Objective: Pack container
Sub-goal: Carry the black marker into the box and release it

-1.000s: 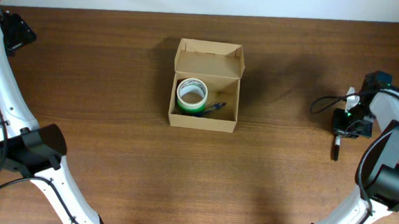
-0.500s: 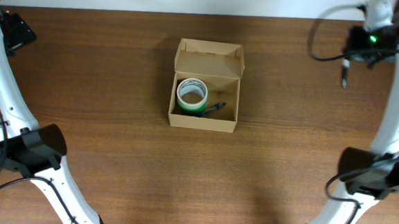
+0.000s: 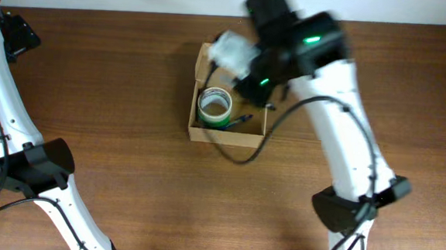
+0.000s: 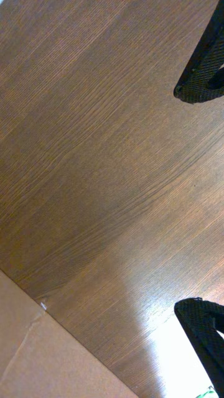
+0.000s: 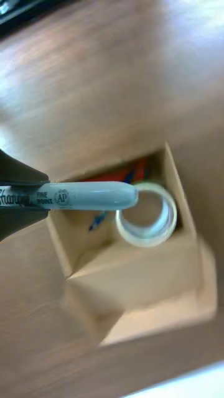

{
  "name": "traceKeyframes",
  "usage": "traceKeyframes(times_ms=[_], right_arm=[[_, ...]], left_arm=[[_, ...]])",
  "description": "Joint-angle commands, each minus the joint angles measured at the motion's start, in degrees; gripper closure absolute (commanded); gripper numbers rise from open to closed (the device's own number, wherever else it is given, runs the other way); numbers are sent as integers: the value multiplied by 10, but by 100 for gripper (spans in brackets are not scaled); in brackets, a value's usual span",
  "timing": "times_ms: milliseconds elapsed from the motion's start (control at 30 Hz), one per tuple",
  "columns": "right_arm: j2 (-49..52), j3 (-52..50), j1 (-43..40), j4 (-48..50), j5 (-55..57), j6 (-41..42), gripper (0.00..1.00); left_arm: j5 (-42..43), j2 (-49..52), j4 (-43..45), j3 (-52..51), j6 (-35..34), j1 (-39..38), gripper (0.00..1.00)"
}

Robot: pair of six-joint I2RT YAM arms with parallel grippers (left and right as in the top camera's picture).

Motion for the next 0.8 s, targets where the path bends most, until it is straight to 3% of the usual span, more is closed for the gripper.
traceKeyframes(times_ms=[0, 200, 767], right_arm=[[35, -71, 46, 15, 45, -87, 96], [92, -146, 70, 52, 53, -125, 96], [137, -149, 69, 107, 70, -138, 96]], left_arm=[[2, -16, 1, -3, -8, 4, 0], [2, -16, 1, -3, -8, 4, 0], [2, -16, 1, -3, -8, 4, 0]])
